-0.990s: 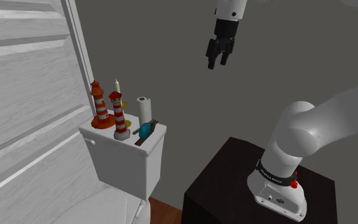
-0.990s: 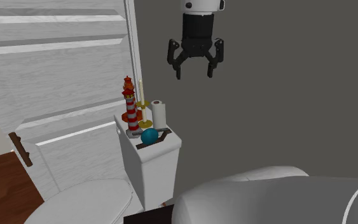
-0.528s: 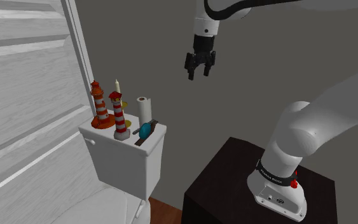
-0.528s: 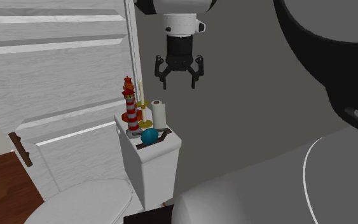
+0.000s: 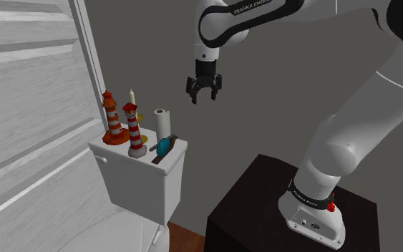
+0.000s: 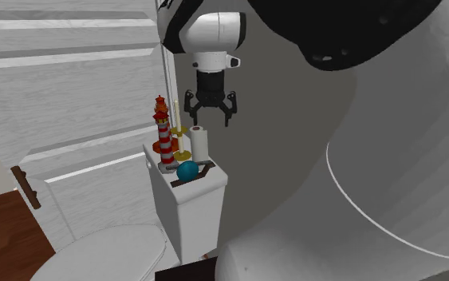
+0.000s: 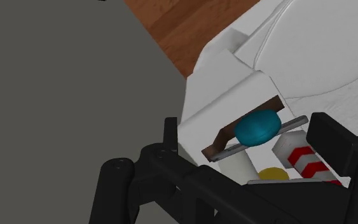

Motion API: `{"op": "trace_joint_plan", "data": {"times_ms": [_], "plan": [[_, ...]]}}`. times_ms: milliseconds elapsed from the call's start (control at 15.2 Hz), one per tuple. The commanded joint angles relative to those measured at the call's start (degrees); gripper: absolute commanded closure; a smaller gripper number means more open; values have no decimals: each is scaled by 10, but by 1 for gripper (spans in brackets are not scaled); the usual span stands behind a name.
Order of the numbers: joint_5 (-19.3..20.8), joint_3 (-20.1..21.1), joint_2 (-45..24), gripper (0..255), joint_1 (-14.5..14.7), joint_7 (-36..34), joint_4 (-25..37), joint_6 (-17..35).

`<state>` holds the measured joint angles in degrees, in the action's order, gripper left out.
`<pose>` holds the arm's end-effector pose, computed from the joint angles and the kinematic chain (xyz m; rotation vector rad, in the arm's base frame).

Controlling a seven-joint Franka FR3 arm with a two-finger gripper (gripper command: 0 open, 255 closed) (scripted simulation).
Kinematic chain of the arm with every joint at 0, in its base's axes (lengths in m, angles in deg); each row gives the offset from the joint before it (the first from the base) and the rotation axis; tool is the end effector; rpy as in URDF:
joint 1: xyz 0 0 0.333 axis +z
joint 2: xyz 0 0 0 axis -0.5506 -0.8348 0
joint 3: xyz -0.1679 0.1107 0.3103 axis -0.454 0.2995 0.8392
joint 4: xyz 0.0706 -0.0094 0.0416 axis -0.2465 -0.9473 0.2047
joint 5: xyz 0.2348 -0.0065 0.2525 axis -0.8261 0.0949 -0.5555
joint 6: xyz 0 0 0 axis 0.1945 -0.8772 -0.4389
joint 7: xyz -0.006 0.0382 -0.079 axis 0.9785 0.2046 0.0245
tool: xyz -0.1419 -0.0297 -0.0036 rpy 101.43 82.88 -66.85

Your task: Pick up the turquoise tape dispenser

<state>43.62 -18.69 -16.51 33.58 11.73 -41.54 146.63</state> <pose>0.3993 0.0318 0.5176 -3.0817 0.5084 0.0485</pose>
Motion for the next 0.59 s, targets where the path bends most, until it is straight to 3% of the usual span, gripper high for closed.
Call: {"op": "trace_joint_plan", "data": {"times_ms": [0, 528], "plan": [[-3, 6, -45, 0, -1, -24, 16, 23], [-8, 12, -224, 0, 0, -108, 114, 79]]}}
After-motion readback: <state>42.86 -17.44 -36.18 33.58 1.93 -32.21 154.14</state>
